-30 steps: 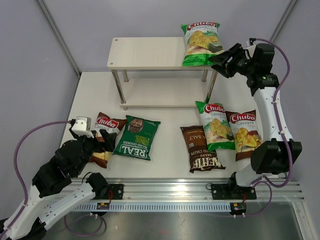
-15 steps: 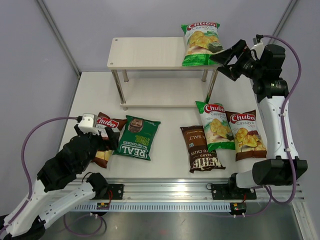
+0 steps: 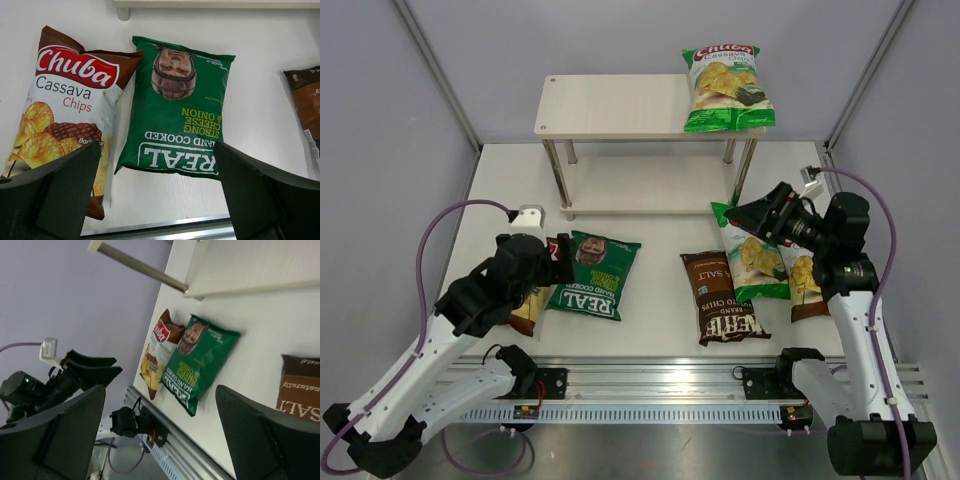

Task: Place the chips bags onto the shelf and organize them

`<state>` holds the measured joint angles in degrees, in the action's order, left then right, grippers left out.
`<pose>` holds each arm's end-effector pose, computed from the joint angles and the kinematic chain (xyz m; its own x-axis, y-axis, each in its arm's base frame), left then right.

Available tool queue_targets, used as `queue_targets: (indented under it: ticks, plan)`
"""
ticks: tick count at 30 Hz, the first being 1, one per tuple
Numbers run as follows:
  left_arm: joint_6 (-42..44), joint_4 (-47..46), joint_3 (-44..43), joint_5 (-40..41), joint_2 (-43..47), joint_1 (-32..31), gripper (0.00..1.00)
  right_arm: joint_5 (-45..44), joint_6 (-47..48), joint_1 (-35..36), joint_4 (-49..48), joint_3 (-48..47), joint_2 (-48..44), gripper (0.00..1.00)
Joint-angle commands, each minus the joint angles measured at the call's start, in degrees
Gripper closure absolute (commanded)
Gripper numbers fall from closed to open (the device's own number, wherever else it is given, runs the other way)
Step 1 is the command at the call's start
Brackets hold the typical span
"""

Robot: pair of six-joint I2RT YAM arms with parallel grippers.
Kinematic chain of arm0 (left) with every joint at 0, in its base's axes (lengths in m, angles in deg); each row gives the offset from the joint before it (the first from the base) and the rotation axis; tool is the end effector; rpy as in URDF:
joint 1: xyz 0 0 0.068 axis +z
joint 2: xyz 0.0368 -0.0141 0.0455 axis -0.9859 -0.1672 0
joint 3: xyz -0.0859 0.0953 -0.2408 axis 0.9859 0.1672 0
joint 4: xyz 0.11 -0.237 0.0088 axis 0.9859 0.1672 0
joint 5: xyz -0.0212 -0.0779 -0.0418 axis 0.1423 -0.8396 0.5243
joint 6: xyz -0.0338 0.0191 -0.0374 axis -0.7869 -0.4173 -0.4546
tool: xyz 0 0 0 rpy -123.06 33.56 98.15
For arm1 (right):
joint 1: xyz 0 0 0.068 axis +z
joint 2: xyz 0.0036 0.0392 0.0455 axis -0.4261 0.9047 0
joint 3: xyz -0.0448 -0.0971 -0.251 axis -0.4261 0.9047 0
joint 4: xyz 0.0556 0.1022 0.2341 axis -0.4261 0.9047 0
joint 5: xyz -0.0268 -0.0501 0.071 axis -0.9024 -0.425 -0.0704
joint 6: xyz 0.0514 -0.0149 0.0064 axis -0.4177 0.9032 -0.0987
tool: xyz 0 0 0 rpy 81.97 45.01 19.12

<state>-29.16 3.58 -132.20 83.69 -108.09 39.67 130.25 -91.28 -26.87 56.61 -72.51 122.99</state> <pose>0.1126 -0.0762 0.3372 -0.5614 -0.0527 -0.8258 0.0793 0.9899 -0.1171 0.1912 0.0201 0.3731 -0.6220 0.4829 -0.6163 -0.3547 0.5279 0.7717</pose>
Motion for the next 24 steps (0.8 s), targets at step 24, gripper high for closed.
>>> queue_targets:
  ticks: [24]
  plan:
    - [5.85, -6.25, 5.43, -7.32, 10.66, 6.43, 0.01, -42.24, -21.08, 55.09, -53.09, 11.56, 49.82, 0.09]
